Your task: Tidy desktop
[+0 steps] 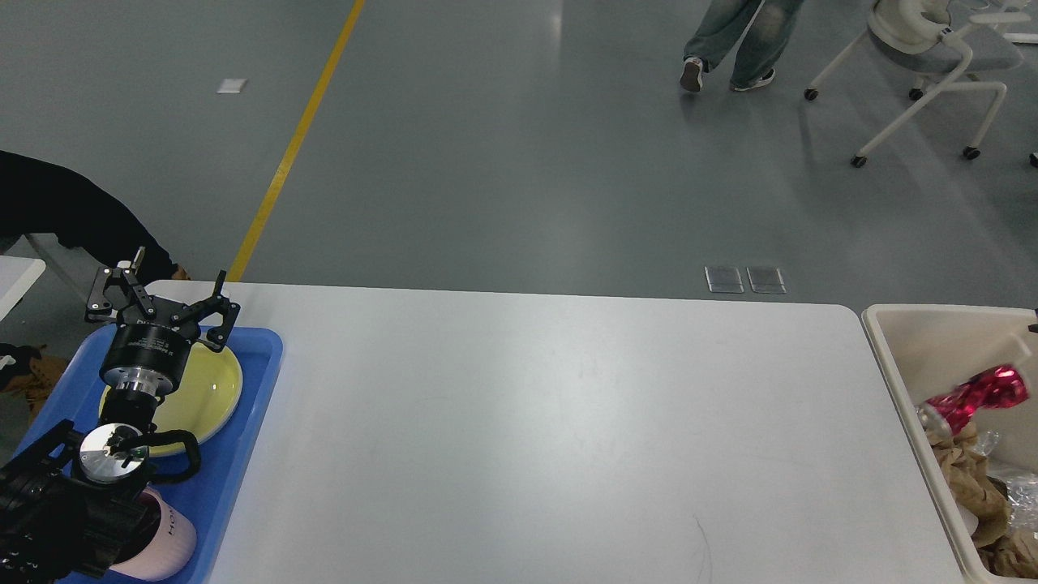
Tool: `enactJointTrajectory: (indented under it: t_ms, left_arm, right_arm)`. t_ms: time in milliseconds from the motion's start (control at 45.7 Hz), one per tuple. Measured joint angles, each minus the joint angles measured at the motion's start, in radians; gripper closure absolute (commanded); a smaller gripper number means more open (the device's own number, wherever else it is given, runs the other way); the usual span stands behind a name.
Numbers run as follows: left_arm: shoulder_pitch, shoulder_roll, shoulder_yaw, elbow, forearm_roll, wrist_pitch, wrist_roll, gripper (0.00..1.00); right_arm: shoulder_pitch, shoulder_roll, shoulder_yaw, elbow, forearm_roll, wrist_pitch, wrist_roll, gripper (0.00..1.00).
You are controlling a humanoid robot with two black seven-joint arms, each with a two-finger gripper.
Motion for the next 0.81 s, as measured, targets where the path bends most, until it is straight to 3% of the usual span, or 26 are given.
enactJointTrajectory:
  t_ms: [197,394,503,613,744,810]
  left_arm:
    - [0.000,0.000,0.000,0.000,0.000,0.000,0.000,0.04]
    - [0.000,0.000,0.000,0.000,-0.001,0.000,0.000,0.04]
    - [0.000,0.000,0.000,0.000,-0.001,0.000,0.000,0.04]
    - [0.000,0.000,0.000,0.000,-0.001,0.000,0.000,0.04]
    - [0.000,0.000,0.000,0.000,-0.001,0.000,0.000,0.04]
    - [0.000,0.000,0.000,0.000,0.000,0.000,0.000,0.04]
  right_arm:
    - [-0.025,0.049,0.068,-0.064,0.003,-0.001,0.003,0.00]
    - [-0.014,0.038,0.580,-0.041,-0.003,0.012,0.006,0.00]
    - [-0.006,0.046,0.875,0.086,-0.009,0.014,0.010,0.00]
    - [-0.011,0.084,1.041,0.194,-0.010,0.016,0.066,0.00]
    - [-0.012,0.177,1.132,0.219,-0.014,0.015,0.170,0.00]
    - [-0.014,0.216,1.144,0.219,-0.015,0.014,0.198,0.00]
